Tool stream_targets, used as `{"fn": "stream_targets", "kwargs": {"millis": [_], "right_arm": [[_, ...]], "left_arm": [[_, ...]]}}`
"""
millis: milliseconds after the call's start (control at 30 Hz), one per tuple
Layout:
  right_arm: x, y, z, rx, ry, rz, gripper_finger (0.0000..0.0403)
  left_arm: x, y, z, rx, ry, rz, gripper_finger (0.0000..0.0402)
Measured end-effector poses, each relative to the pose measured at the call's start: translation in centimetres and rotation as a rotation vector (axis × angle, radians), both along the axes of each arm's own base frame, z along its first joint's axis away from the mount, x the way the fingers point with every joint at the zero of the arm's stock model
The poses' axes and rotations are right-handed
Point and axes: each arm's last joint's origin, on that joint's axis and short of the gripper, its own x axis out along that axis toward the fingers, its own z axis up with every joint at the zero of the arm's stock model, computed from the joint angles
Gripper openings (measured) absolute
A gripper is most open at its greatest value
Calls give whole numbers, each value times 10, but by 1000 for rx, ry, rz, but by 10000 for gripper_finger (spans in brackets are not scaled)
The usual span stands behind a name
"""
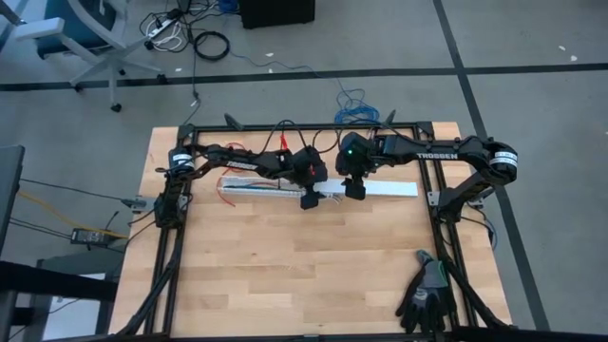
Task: Ziptie cables
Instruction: Close the white cable duct
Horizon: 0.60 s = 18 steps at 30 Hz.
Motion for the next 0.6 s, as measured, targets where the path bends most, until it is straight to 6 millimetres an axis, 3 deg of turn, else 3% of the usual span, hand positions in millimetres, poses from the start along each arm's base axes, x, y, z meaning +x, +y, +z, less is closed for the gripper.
{"fn": "stream_targets", "kwargs": {"millis": [300, 600], "right_arm": [[-1, -1, 0, 1, 7, -6, 214], [-9, -2, -4, 21, 99, -60, 213]], "left_arm": [[3, -5, 9, 24, 57, -48, 346], [-8, -4, 43, 108, -19, -57, 346]]}}
